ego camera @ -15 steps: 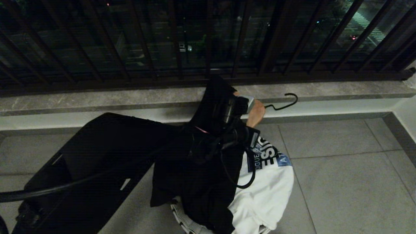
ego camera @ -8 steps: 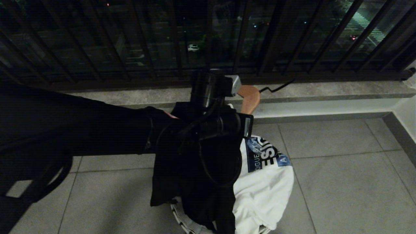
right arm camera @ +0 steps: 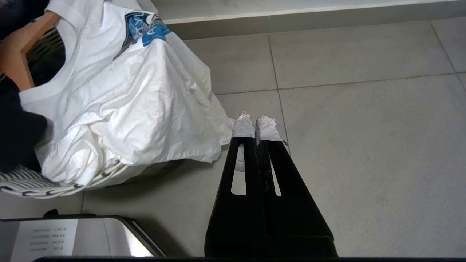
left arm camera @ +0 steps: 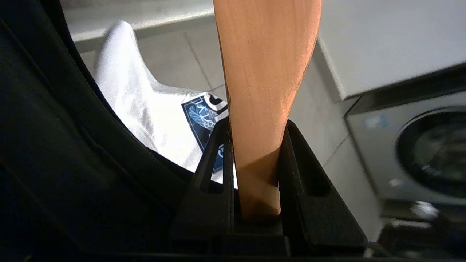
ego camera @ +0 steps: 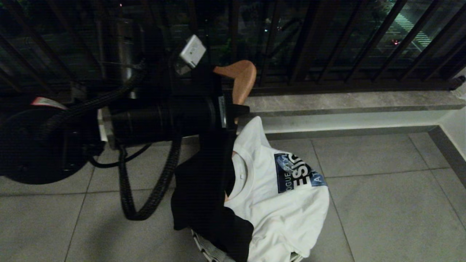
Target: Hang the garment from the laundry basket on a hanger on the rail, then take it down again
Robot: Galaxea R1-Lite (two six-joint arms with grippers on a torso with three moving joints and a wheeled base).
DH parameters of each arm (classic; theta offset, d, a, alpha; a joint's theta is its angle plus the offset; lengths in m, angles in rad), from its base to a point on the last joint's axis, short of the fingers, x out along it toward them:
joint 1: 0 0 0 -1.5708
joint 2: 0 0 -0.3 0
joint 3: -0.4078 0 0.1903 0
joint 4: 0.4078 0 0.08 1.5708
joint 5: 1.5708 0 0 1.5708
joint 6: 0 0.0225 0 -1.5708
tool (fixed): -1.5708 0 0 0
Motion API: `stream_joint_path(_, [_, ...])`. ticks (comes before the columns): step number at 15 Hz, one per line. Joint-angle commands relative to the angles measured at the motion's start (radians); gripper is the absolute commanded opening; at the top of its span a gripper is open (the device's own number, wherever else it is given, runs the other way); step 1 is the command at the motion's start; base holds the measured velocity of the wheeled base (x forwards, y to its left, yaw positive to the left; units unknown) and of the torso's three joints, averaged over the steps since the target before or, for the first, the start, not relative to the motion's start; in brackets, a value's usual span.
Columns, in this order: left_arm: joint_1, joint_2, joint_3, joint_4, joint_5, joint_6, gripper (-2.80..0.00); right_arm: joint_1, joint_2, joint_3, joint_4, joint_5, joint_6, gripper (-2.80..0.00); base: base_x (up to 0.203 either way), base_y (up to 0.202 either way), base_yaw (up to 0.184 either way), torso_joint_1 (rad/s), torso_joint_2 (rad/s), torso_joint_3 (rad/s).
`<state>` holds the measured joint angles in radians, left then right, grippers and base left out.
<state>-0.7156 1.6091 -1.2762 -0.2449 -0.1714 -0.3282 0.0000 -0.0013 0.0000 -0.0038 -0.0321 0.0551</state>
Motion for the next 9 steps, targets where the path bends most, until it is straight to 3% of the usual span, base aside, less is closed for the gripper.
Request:
stream_joint_path(1, [0.029,-0.149,0.058,-0.002,-0.009,-0.018,-2.8,0.0,0.001,0.0,-0.001,0.0,0.0,-2.8,0.0,0.0,0.0,0.0,0.0,0.0])
stream_joint_path(6, [0.059,-0.385,0.155,0.012,-0.048,-0.109,-2.8,0.0,0.0,0.0,-0.001,0.0,0.0,-2.8,0.0,0.0,0.0,0.0,0.0,0.0])
stream_joint_path(9, [0.06,-0.528,0.171,0.119,-0.049,-0.144,-2.8,0.0,0.001,0.0,-0.001,0.0,0.0,-2.8,0.0,0.0,0.0,0.0,0.0,0.0])
